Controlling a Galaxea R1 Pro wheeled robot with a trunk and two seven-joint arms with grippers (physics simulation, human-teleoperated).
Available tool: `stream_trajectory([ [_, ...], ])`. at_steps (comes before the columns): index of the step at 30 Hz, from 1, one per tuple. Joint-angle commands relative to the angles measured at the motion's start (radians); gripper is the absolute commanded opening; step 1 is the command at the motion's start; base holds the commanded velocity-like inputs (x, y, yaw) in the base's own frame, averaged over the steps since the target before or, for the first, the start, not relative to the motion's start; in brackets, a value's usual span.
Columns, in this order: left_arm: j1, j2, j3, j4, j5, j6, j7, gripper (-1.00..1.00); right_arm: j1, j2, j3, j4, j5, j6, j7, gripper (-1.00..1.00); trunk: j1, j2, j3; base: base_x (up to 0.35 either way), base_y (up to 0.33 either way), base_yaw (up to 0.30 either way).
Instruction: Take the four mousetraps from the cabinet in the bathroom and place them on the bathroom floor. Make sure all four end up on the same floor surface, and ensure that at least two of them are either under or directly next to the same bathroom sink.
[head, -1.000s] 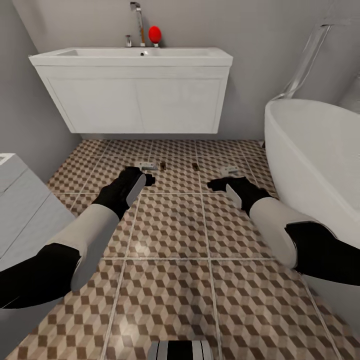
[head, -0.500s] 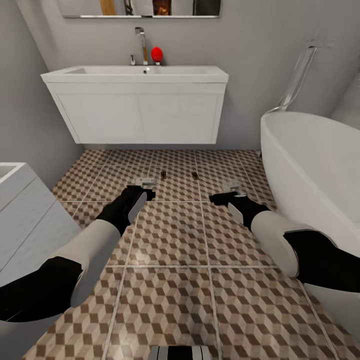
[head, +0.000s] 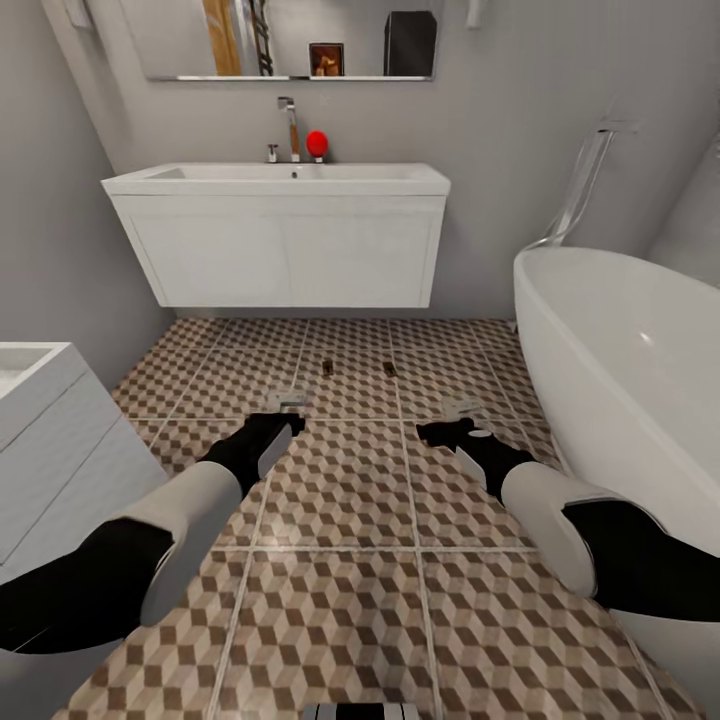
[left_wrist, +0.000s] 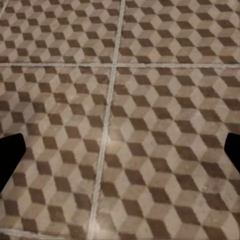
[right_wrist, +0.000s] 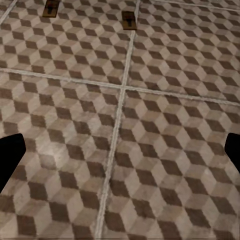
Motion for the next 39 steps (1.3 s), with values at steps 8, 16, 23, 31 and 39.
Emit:
stream_trajectory([
  [8,0.0,0.002,-0.009,0.16,0.01,-0.147,-0.029,1.0,0.059,0.0,0.007,0.0,0.003,-0.069,0.001,1.0,-0.004,0.002,0.03,0.0,0.0,0.0],
  [16,0.0,0.001,-0.009,0.323,0.009,-0.282,-0.042,1.0,0.123,0.0,0.007,0.0,0.003,-0.124,0.002,1.0,-0.007,0.003,0.061,0.0,0.0,0.0],
  [23,0.015,0.002,-0.009,0.372,0.008,-0.346,-0.044,1.0,0.147,0.0,0.007,0.0,0.003,-0.166,0.013,1.0,-0.01,0.005,0.088,0.0,0.0,0.0],
  [31,0.035,0.002,-0.009,0.379,0.007,-0.358,-0.044,1.0,0.152,0.0,0.007,0.0,0.003,-0.174,0.017,1.0,-0.014,0.007,0.119,0.0,0.0,0.0],
  [39,0.066,0.002,-0.009,0.38,0.006,-0.363,-0.044,1.0,0.187,-0.001,0.007,0.0,0.004,-0.186,0.018,1.0,-0.018,0.009,0.15,0.0,0.0,0.0],
])
